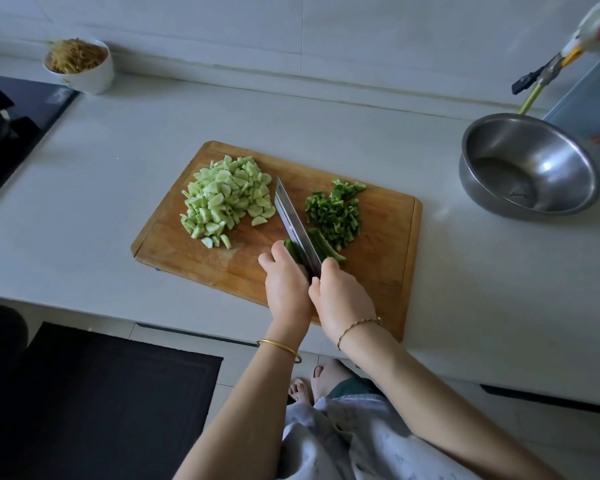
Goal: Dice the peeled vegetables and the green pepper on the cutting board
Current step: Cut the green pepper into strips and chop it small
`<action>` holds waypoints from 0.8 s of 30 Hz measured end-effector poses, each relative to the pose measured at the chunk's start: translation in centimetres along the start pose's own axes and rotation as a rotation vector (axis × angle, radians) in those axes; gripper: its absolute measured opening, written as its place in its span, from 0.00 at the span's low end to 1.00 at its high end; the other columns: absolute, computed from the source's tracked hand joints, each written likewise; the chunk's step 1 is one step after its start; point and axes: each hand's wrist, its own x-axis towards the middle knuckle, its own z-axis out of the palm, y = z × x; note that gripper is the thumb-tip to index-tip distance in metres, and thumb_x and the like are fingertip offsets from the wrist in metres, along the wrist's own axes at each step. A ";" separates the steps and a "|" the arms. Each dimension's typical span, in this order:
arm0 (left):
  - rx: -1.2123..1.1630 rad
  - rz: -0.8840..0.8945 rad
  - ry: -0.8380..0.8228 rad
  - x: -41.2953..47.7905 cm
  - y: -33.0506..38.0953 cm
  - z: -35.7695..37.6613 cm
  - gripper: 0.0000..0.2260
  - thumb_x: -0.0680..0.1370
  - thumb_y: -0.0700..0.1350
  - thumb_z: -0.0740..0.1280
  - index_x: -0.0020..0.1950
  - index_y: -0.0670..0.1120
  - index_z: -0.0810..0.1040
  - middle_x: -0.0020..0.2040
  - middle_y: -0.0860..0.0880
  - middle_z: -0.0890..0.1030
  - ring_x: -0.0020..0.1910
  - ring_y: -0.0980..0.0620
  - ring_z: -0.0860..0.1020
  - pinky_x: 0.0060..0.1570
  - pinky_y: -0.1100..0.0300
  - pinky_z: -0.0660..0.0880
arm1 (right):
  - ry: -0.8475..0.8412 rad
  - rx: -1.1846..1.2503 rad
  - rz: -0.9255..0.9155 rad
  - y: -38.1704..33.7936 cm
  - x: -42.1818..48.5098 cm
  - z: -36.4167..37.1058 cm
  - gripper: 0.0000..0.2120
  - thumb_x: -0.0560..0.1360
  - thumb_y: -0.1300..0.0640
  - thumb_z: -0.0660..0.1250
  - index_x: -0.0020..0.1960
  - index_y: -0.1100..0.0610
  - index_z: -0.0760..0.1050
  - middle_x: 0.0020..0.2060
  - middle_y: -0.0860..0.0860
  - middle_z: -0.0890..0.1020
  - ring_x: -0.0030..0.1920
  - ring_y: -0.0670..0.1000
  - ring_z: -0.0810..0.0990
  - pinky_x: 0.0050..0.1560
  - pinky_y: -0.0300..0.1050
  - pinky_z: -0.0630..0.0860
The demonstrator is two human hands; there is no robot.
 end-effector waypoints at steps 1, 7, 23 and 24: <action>-0.005 -0.001 -0.015 0.0 -0.1 0.0 0.13 0.82 0.42 0.50 0.64 0.49 0.66 0.63 0.48 0.65 0.40 0.53 0.72 0.33 0.60 0.66 | 0.013 0.004 -0.005 -0.2 0.3 0.0 0.08 0.83 0.56 0.52 0.55 0.60 0.66 0.46 0.56 0.80 0.45 0.58 0.80 0.37 0.48 0.71; 0.041 0.078 0.003 -0.9 -0.7 -0.1 0.16 0.79 0.37 0.58 0.67 0.46 0.63 0.62 0.45 0.65 0.36 0.49 0.71 0.35 0.58 0.67 | 0.038 0.139 0.001 0.4 0.7 -0.3 0.08 0.82 0.55 0.54 0.50 0.59 0.66 0.38 0.53 0.76 0.41 0.57 0.80 0.39 0.51 0.76; 0.097 0.022 0.048 -0.5 -1.1 -0.8 0.15 0.81 0.40 0.54 0.68 0.43 0.66 0.62 0.43 0.71 0.49 0.44 0.75 0.40 0.56 0.70 | 0.038 0.450 -0.014 3.6 0.6 -1.0 0.09 0.82 0.55 0.56 0.43 0.57 0.65 0.33 0.53 0.71 0.27 0.50 0.68 0.25 0.41 0.69; 0.076 0.013 0.046 -0.4 -1.1 -0.8 0.14 0.81 0.40 0.55 0.66 0.42 0.67 0.61 0.43 0.72 0.49 0.44 0.74 0.41 0.56 0.69 | 0.058 0.444 -0.030 3.7 0.4 -1.3 0.10 0.82 0.55 0.56 0.41 0.55 0.63 0.32 0.53 0.71 0.27 0.50 0.67 0.25 0.41 0.69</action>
